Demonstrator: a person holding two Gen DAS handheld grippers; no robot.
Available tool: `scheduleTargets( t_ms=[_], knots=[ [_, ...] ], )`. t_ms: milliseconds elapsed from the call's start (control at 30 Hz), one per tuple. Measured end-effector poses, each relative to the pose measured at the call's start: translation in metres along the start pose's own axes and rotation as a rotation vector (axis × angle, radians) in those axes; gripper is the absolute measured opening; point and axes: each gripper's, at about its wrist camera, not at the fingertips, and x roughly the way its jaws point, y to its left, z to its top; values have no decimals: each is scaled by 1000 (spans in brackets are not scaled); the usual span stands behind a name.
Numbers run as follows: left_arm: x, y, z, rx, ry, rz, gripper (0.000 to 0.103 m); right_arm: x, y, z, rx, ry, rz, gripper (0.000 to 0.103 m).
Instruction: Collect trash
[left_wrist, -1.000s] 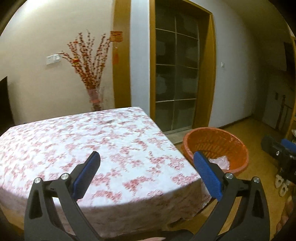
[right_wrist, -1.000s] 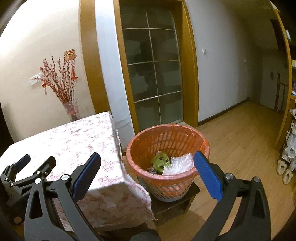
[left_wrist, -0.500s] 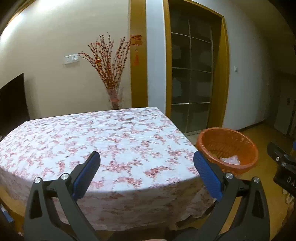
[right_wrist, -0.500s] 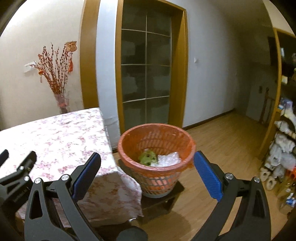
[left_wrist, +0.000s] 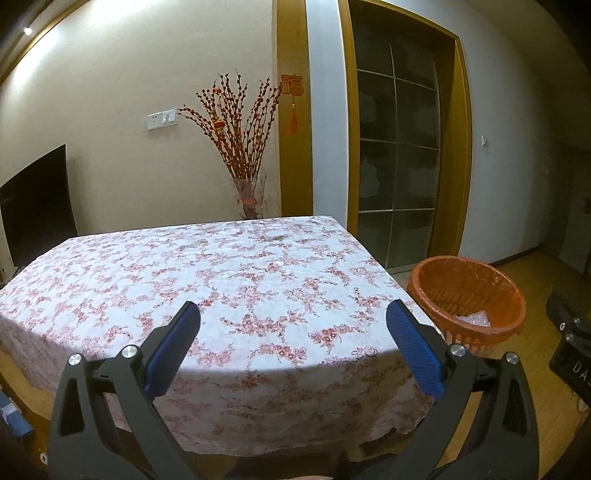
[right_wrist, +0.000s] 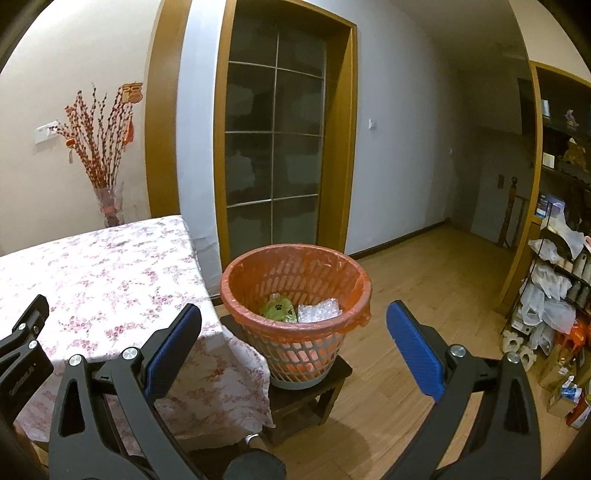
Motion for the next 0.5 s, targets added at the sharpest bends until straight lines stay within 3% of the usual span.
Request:
scheduleTargets(
  t_ms=[500],
  knots=[
    [-1, 2, -9, -7, 38, 25, 99, 1, 2, -8, -14, 50, 6, 99]
  ],
)
